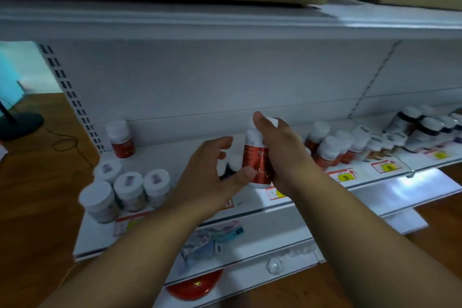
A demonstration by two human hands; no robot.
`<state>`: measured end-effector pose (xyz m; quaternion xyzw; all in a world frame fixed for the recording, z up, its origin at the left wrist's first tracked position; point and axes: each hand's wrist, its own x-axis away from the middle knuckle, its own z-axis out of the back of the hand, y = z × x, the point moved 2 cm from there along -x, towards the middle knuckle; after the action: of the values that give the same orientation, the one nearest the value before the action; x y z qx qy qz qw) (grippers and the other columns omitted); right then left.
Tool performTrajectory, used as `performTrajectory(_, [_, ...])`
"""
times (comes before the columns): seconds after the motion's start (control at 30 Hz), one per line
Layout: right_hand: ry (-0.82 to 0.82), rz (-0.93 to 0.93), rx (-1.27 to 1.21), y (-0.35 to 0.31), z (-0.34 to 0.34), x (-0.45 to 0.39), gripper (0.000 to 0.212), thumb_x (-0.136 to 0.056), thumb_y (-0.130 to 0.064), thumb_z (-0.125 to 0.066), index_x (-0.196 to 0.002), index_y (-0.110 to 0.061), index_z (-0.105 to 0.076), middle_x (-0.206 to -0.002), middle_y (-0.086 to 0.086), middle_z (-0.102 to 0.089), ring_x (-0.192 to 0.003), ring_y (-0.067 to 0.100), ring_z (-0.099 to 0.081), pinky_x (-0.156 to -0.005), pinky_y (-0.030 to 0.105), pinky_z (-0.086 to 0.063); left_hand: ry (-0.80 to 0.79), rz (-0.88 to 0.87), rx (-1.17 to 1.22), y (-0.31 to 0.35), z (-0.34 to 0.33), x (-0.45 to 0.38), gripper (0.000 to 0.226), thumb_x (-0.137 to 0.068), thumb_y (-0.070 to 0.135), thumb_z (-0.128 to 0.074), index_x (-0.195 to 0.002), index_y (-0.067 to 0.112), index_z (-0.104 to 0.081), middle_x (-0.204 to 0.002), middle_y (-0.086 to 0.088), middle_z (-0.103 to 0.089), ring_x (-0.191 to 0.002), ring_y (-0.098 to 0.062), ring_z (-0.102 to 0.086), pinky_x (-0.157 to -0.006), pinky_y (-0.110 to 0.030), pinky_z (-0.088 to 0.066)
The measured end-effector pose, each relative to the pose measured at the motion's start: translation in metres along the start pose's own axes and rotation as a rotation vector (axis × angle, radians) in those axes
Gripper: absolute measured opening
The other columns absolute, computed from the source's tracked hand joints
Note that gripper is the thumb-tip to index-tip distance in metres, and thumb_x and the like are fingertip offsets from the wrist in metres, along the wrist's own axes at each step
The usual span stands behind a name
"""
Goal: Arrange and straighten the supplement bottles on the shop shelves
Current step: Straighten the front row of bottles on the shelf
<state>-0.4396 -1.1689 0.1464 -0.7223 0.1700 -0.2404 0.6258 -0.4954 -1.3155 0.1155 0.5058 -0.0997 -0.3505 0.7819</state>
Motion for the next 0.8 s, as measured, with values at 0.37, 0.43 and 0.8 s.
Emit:
performTrajectory(0.37, [0.124,0.053,0.084,-0.022,0.199,0.035,0.065,-0.068,-0.044,-0.079,-0.107,0.002,-0.054,-0.105,0.029,-0.063,-0.089,0.035,-0.064,-0.083,0.05,-0.051,-0.141,-0.18,-0.053,0.079,-0.172,-0.019,0.082,-0.058,0.09,-0.049,-0.127,0.046,-0.041,-0.12,0.024,-0.046,-0.109,0.004,-0.049,-0.092,-0.025,-0.042])
performTrajectory(0.43, [0.149,0.075,0.14,-0.028,0.221,0.03,0.076,-0.061,-0.049,-0.082,-0.109,0.003,-0.051,-0.106,0.028,-0.064,-0.093,0.038,-0.067,-0.086,0.056,-0.052,-0.157,-0.178,-0.067,0.084,-0.19,-0.035,0.085,-0.058,0.093,-0.045,-0.13,0.046,-0.04,-0.122,0.024,-0.046,-0.112,0.001,-0.049,-0.095,-0.032,-0.045])
performTrajectory(0.8, [0.363,0.159,0.382,-0.046,0.319,-0.036,0.061,-0.053,-0.074,-0.071,-0.08,-0.023,-0.052,-0.068,-0.009,-0.059,-0.055,0.002,-0.058,-0.049,0.022,-0.047,-0.289,-0.255,0.032,0.122,-0.274,-0.126,0.093,-0.059,0.094,-0.042,-0.131,0.034,-0.045,-0.119,0.022,-0.049,-0.107,0.015,-0.047,-0.077,0.001,-0.037])
